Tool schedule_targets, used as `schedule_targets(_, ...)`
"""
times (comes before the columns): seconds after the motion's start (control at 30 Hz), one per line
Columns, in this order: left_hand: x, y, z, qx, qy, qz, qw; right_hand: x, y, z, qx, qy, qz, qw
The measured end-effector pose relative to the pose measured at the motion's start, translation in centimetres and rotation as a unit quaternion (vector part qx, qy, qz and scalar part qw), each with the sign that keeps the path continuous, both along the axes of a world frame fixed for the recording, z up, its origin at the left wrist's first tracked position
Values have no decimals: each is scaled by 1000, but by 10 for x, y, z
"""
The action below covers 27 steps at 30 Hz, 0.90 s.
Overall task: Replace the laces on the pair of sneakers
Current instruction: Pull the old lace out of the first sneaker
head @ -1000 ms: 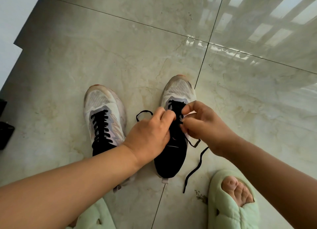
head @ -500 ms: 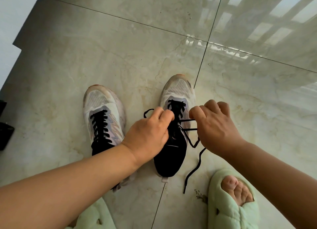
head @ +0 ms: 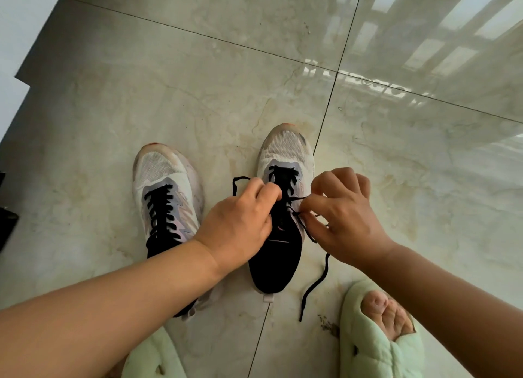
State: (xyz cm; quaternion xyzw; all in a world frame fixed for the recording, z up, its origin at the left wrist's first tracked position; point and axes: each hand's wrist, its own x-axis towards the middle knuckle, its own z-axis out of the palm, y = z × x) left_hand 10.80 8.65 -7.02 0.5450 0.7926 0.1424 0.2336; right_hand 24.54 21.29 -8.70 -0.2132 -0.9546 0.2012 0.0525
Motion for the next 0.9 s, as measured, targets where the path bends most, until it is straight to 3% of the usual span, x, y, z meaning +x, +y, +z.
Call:
schedule_targets(0.17,0,-1,2,9,5,-5,1000,18,14,-8,76,-129,-39,988)
schedule_targets(0.37,-1,-1,1,9,4,-3,1000,6,0,2,-7,3,15,1000)
schedule_targets(0.5,-1,-1,0,8,4,-1,1000,-3,-2,2,-23,20,25,999)
schedule_targets(0.63,-1,-1,0,6,6,-2,1000,3,4,-8,13,-53,5,999)
schedule_targets(0.77,-2,-2,1,9,3,-2,1000,18,14,-14,41,-205,-61,976)
schedule_targets(0.9,-2,-2,0,12,0,-1,1000,13,8,-7,-41,-72,-48,995)
